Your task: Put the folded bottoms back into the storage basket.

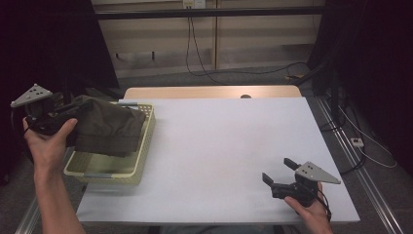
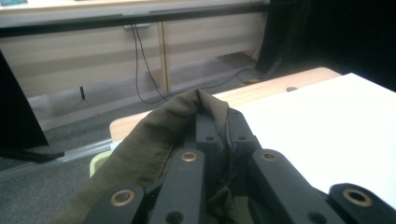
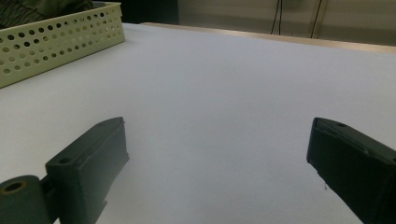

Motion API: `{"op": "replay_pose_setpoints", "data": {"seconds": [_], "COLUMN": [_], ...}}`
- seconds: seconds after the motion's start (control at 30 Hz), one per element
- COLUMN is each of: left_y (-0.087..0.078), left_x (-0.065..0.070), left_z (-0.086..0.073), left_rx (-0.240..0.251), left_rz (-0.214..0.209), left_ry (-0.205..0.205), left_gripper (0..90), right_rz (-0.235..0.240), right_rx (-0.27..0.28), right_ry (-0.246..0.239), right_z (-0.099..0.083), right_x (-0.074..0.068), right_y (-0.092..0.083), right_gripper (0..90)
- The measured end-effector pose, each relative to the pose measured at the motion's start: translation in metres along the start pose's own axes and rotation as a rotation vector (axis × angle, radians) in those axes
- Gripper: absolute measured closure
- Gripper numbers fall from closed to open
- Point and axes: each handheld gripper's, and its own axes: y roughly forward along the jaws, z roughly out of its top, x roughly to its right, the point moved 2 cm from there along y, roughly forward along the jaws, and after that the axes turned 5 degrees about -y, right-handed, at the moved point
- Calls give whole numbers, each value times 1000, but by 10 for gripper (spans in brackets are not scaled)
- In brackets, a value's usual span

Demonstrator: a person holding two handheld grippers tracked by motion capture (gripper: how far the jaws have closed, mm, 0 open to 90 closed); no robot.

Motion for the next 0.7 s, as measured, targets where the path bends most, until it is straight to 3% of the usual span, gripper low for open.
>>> {"op": "replay_pose_setpoints", "data": {"seconds": [0.17,0.4,0.7], "left_y": [4,12,21], "left_x": [1,-10,-21], "left_z": [-3,-14,-28], "left_rx": [-62,-120,-191], "left_rz": [-21,1,-61], "left_ry": [34,13,8], "left_gripper": [866,866,866], "right_rz": [1,3,1], "right_rx": [-2,-1,2], "right_ry": [-9,-6,-5], "right_z": [0,0,0], "right_x": [-1,0,0], "right_y": [0,0,-1], "right_gripper": [48,48,47]}}
